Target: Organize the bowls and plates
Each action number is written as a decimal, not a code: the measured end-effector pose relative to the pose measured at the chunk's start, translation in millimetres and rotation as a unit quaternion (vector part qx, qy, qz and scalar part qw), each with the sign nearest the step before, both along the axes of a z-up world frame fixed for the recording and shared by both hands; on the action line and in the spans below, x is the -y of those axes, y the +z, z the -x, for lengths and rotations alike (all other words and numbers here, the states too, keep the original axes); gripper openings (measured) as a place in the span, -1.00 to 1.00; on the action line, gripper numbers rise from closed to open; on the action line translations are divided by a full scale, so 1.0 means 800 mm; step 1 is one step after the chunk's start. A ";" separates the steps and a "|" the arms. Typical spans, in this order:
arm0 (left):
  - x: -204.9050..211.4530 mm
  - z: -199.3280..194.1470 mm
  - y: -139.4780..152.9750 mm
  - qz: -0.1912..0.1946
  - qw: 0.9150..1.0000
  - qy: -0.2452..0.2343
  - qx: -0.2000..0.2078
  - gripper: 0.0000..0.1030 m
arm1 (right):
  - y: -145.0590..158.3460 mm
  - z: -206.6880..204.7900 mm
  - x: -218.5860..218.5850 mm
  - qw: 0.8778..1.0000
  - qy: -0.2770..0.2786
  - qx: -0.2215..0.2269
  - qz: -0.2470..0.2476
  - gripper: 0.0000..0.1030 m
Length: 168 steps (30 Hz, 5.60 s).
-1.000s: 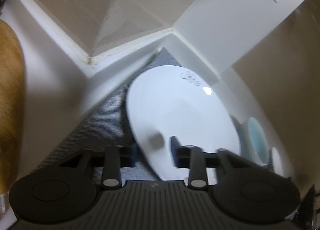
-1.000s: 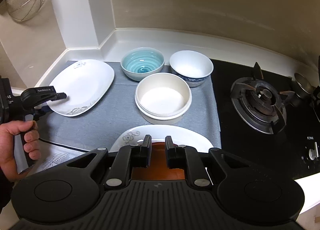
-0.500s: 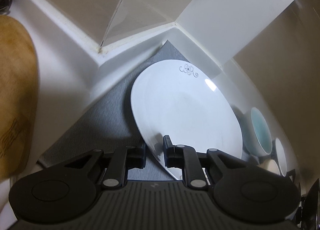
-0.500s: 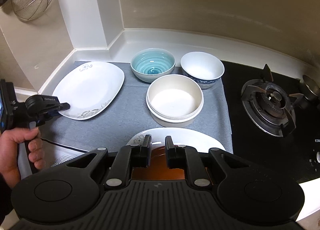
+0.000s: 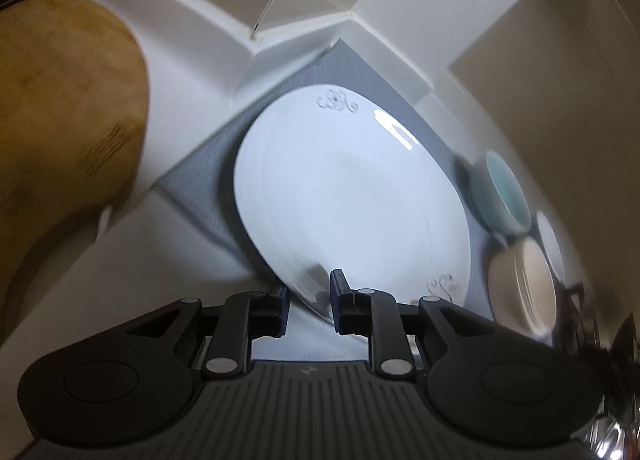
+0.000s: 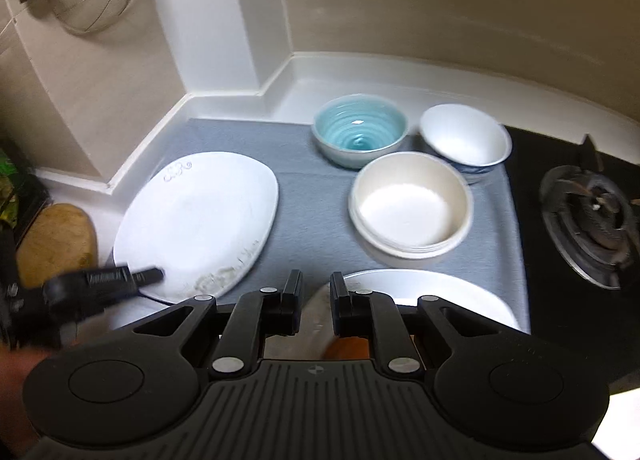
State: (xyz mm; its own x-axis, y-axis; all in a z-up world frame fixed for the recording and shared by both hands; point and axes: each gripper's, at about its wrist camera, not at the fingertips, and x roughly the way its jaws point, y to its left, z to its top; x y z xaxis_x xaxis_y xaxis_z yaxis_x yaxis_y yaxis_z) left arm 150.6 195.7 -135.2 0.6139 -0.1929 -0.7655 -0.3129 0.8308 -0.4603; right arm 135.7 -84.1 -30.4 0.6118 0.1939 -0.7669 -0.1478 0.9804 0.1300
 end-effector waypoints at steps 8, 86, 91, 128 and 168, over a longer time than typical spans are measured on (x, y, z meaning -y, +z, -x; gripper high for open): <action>-0.011 0.039 0.010 -0.011 0.999 -0.038 -0.032 -0.44 | -0.023 -0.019 -0.034 0.999 0.033 -0.019 -0.036 -0.70; -0.040 -0.028 0.016 -0.149 0.976 -0.157 0.002 -0.43 | -0.111 -0.081 -0.104 0.992 0.022 -0.123 -0.008 -0.30; -0.040 -0.029 0.015 -0.153 0.975 -0.159 0.002 -0.41 | -0.113 -0.082 -0.108 0.992 0.031 -0.125 -0.006 -0.22; 0.000 0.020 0.068 -0.201 0.969 -0.124 0.068 -0.52 | -0.072 -0.055 -0.056 0.996 0.044 -0.046 -0.068 -0.51; 0.260 0.069 0.061 -0.229 0.929 -0.259 0.132 -0.51 | -0.076 0.086 0.208 0.992 -0.083 0.021 -0.097 -0.52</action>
State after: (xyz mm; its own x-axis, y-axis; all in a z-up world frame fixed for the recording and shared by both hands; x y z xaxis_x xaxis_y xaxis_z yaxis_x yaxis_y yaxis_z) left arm 95.4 -12.7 -86.7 0.7082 -0.2054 -0.6755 0.2568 0.9662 -0.0245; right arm 67.1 -250.2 -91.3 0.6790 0.2290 -0.6975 0.0044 0.9488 0.3158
